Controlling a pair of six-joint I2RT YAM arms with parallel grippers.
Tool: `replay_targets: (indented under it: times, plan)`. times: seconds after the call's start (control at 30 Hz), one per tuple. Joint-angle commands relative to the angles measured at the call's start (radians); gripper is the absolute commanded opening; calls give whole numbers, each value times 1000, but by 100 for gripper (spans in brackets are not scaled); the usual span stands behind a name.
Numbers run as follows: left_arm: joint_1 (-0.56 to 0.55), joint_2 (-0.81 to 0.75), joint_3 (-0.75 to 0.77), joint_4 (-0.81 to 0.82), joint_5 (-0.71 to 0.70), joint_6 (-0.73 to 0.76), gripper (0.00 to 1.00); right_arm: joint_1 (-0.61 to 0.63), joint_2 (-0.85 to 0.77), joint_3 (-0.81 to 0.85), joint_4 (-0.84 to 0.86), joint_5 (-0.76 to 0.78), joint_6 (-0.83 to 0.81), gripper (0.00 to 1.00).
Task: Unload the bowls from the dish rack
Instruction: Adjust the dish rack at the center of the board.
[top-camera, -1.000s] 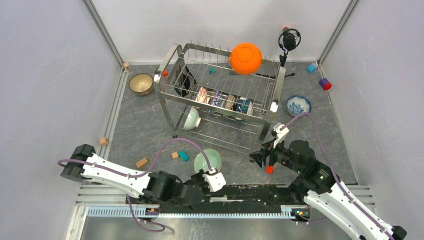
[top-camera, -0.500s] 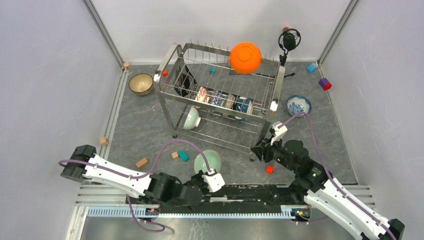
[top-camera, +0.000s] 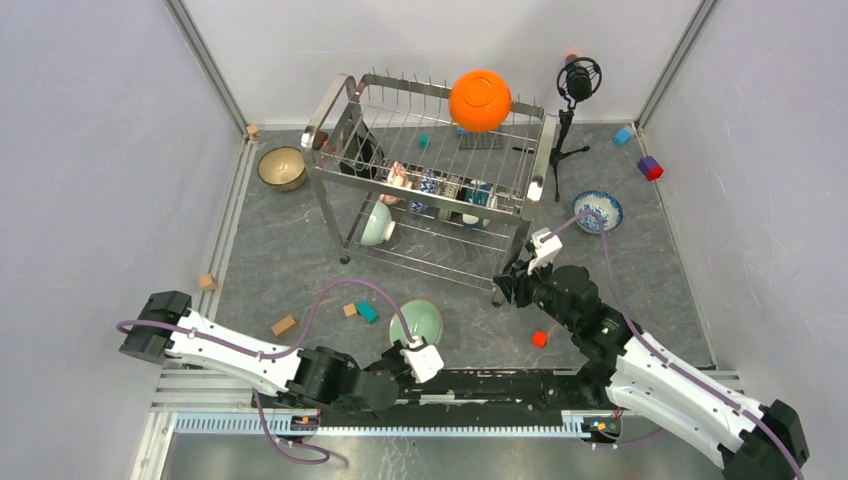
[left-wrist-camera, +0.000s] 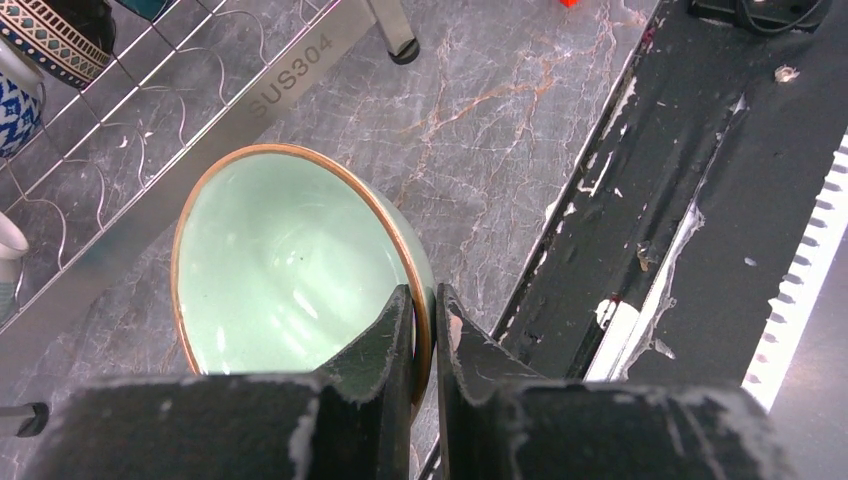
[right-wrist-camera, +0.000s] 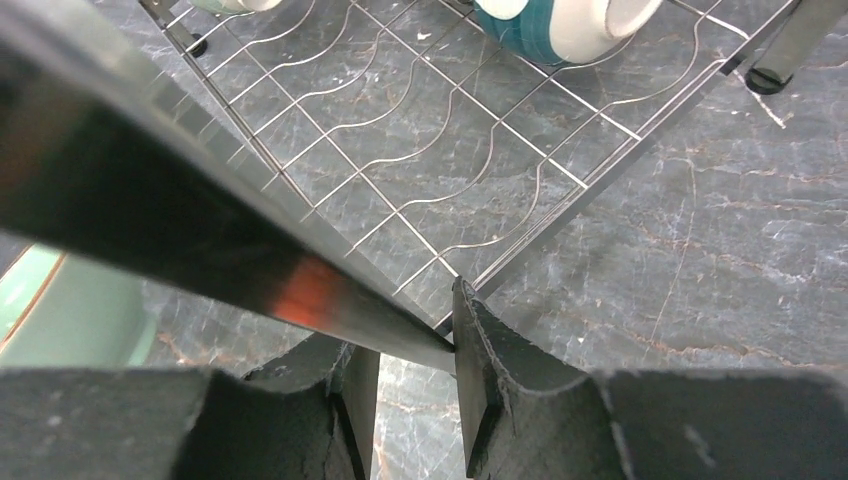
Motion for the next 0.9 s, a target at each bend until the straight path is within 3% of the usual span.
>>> replay_targets:
  times: [0.0,0.27,0.47,0.57,0.7,0.87]
  plan:
    - [-9,-37,-2,118,-68,73,2,-24,92,48,88,113,-1,29]
    - [-9,-37,-2,118,-65,93,2,-113,217,85,147,60,2,30]
    - [-9,-25,-9,142,-60,104,2,-159,252,114,156,21,19,36]
    - [-9,-11,-8,155,-56,109,2,-160,240,135,121,-20,18,46]
    - [-9,4,-2,155,-52,116,2,-161,184,148,30,-69,-3,76]
    - [-9,14,1,175,-52,135,2,-160,64,163,-124,-78,-37,86]
